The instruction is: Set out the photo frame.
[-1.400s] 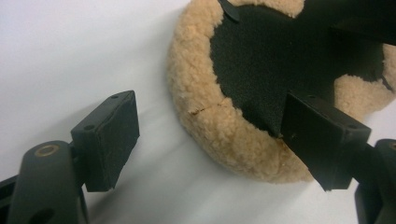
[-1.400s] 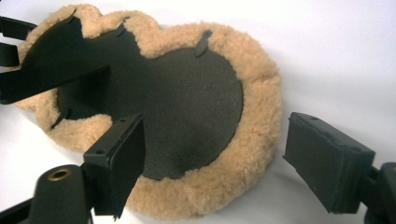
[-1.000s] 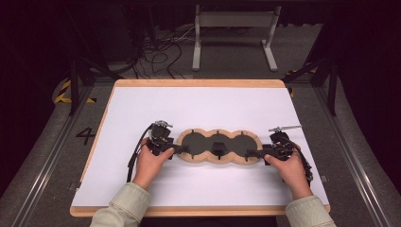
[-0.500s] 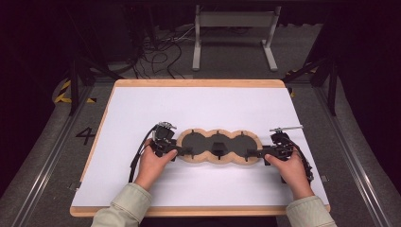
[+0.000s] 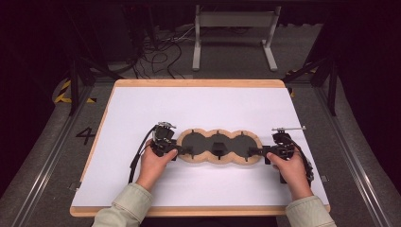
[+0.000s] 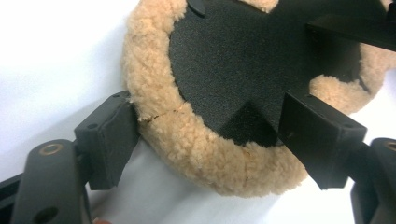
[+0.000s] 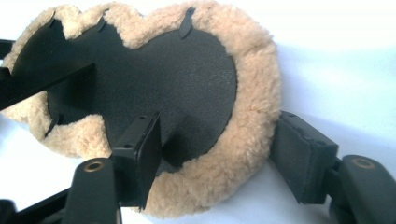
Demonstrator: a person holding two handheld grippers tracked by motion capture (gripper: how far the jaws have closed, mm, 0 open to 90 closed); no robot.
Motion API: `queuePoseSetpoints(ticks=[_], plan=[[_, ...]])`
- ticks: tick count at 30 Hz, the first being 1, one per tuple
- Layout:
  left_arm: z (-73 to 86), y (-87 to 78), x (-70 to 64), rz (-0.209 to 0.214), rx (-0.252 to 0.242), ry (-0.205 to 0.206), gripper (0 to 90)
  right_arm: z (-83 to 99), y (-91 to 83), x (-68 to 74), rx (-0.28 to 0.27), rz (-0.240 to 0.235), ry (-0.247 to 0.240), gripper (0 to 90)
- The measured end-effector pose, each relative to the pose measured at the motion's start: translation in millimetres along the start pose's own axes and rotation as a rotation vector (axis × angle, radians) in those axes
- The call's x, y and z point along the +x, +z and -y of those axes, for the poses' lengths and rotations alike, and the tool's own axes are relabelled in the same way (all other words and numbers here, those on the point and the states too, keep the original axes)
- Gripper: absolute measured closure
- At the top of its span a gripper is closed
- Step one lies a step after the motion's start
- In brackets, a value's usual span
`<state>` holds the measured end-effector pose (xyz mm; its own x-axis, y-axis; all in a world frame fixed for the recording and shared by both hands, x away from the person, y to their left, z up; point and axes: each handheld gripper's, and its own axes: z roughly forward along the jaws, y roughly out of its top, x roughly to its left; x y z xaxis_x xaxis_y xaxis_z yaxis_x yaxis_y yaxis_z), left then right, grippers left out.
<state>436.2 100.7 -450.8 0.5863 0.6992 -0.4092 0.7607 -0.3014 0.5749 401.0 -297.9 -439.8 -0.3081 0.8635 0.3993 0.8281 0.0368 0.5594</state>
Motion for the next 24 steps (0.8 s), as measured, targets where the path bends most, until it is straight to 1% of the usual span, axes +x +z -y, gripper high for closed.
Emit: queuePoseSetpoints(ticks=[2, 3, 5, 6, 7, 8, 9, 10, 11, 12, 13, 14, 15, 16, 17, 20, 23, 24], plan=[[-0.4, -1.0, -0.3, -0.007, 0.011, 0.001, 23.0, -0.1, -1.8, -1.5, 0.002, -0.007, 0.022, 41.0], [-0.4, -1.5, -0.6, -0.008, 0.014, -0.004, 23.1, -0.1, -2.6, -2.2, 0.002, -0.010, 0.031, 42.5], [-0.1, -2.2, -1.3, -0.026, 0.013, 0.000, 24.8, 0.0, -4.9, -3.2, 0.002, -0.015, 0.047, 44.6], [-0.1, -2.2, -1.3, -0.026, 0.013, 0.000, 26.3, 0.0, -4.9, -3.2, 0.002, -0.015, 0.047, 44.6], [0.3, -3.1, -2.3, -0.024, 0.014, -0.008, 26.3, 0.1, -5.9, -2.7, 0.001, -0.015, 0.046, 45.0], [0.3, -4.0, -1.4, -0.034, 0.008, 0.000, 28.1, 0.1, -7.4, -1.5, -0.006, -0.010, 0.044, 46.1], [0.8, -5.4, -2.6, -0.030, 0.000, -0.014, 29.2, 0.0, -8.3, -0.9, -0.010, -0.009, 0.043, 46.9], [0.8, -5.4, -2.6, -0.030, 0.000, -0.014, 30.5, 0.0, -8.3, -0.9, -0.010, -0.009, 0.043, 46.9], [0.9, -7.8, -3.0, -0.044, -0.009, -0.004, 30.5, -0.3, -9.8, 0.1, -0.016, -0.005, 0.039, 47.9], [0.7, -9.6, -3.3, -0.058, -0.022, 0.010, 32.4, -0.8, -11.9, 1.4, -0.024, -0.001, 0.031, 49.3], [1.2, -10.6, -6.6, -0.034, -0.024, -0.015, 33.3, -1.3, -13.6, 3.0, -0.032, 0.003, 0.030, 50.6], [0.7, -11.7, -6.2, -0.060, -0.033, 0.005, 34.0, -1.6, -15.2, 4.0, -0.037, 0.006, 0.025, 51.7], [0.7, -12.3, -8.7, -0.049, -0.029, 0.001, 34.3, -1.7, -16.3, 4.7, -0.043, 0.009, 0.022, 52.7], [-0.3, -14.0, -9.0, -0.090, -0.030, 0.041, 34.4, -2.0, -17.8, 5.9, -0.050, 0.012, 0.019, 53.8], [-0.1, -14.6, -11.7, -0.089, -0.038, 0.037, 34.9, -2.3, -20.0, 6.9, -0.053, 0.014, 0.015, 55.4], [-0.4, -18.9, -16.5, -0.115, -0.050, 0.057, 37.0, -2.7, -25.8, 9.0, -0.085, 0.010, 0.021, 58.7], [-0.1, -23.6, -21.3, -0.145, -0.072, 0.077, 41.4, -2.8, -29.3, 13.0, -0.103, 0.022, -0.001, 59.5], [0.3, -25.0, -22.8, -0.146, -0.081, 0.077, 42.9, -2.8, -30.3, 14.4, -0.108, 0.028, -0.008, 59.8]])
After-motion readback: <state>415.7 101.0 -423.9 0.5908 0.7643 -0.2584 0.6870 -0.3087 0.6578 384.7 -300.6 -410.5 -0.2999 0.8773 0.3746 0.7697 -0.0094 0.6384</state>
